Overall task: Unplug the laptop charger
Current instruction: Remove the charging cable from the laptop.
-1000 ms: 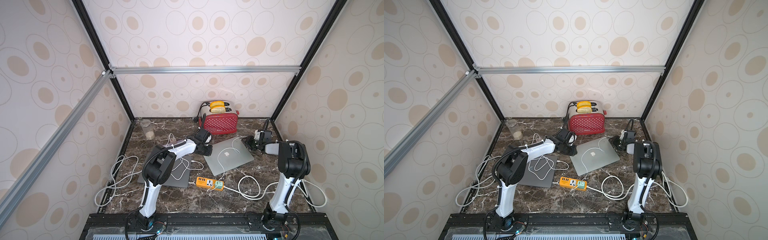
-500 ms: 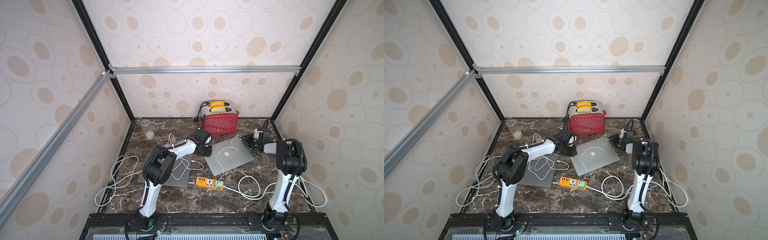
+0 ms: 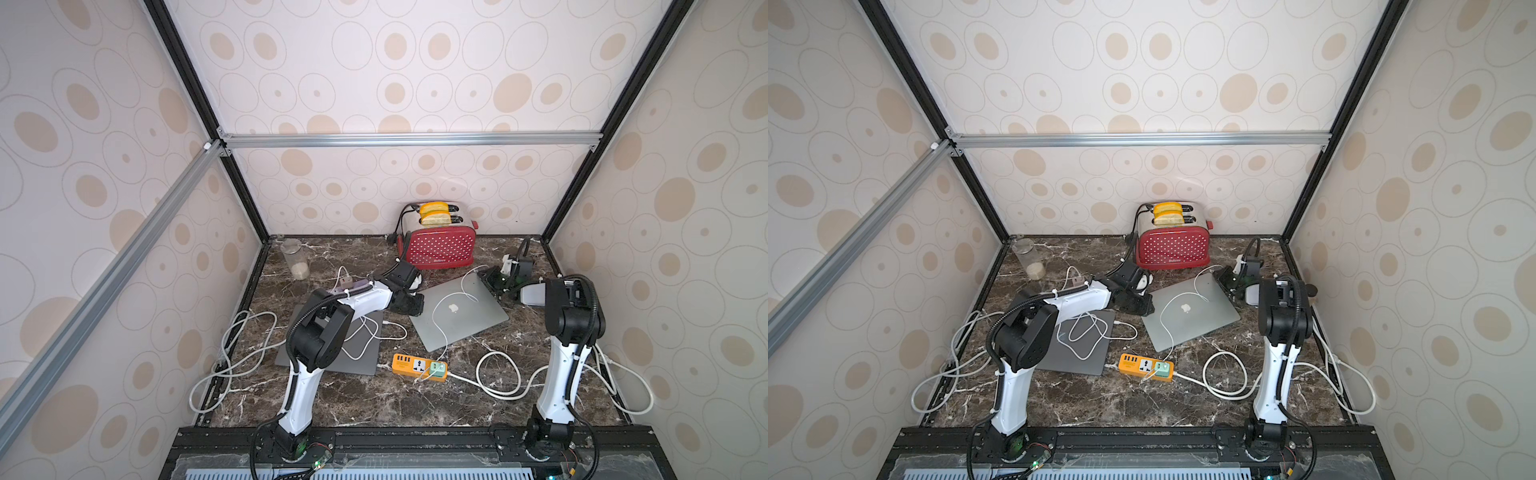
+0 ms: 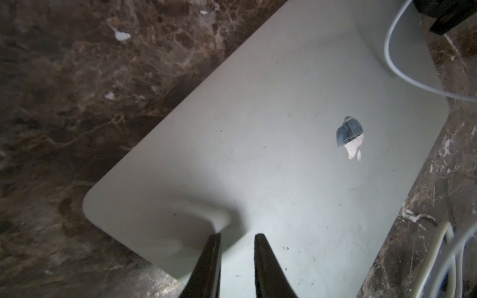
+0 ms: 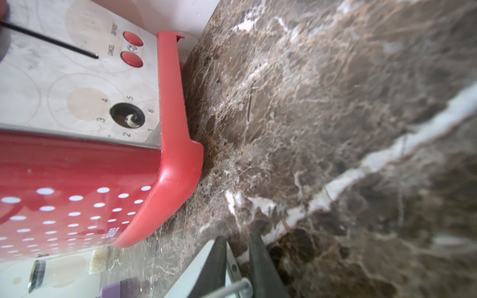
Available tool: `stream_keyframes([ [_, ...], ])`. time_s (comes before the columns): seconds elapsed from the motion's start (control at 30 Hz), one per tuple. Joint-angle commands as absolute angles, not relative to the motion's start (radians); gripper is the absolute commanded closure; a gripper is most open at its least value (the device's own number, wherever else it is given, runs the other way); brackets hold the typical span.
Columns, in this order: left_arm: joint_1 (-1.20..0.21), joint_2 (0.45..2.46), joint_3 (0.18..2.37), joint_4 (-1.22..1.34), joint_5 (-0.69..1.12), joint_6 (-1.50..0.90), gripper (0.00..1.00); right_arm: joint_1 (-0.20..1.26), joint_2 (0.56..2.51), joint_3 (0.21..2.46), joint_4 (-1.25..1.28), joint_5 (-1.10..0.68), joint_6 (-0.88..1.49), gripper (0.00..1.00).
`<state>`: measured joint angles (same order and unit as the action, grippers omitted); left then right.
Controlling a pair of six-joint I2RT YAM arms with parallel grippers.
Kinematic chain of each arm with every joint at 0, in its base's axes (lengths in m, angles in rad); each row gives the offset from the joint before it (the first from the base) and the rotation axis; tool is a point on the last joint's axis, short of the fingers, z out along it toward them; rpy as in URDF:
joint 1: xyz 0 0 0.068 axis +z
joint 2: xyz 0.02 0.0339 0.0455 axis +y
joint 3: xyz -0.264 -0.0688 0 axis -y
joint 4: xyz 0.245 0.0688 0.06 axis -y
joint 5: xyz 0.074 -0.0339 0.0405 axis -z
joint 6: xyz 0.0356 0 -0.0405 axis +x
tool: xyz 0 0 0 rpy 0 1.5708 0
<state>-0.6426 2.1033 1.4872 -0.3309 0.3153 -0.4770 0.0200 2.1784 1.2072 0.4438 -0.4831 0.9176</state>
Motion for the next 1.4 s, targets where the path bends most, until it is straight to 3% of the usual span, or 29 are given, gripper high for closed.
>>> stream_keyframes([
  [0.0, -0.649, 2.108, 1.473, -0.334, 0.321, -0.491, 0.75, 0.031, 2.212, 1.209, 0.410, -0.478, 0.936, 0.87],
  [0.4, -0.649, 2.102, 1.462, -0.357, 0.305, -0.492, 0.75, 0.032, 2.201, 1.197, 0.403, -0.463, 0.918, 0.93],
  [1.07, -0.650, 2.088, 1.391, -0.342, 0.330, -0.506, 0.75, -0.049, 2.195, 1.186, 0.349, -0.434, 0.852, 0.95],
  [1.37, -0.649, 2.103, 1.391, -0.354, 0.328, -0.506, 0.76, -0.057, 2.192, 1.225, 0.189, -0.315, 0.890, 0.96],
])
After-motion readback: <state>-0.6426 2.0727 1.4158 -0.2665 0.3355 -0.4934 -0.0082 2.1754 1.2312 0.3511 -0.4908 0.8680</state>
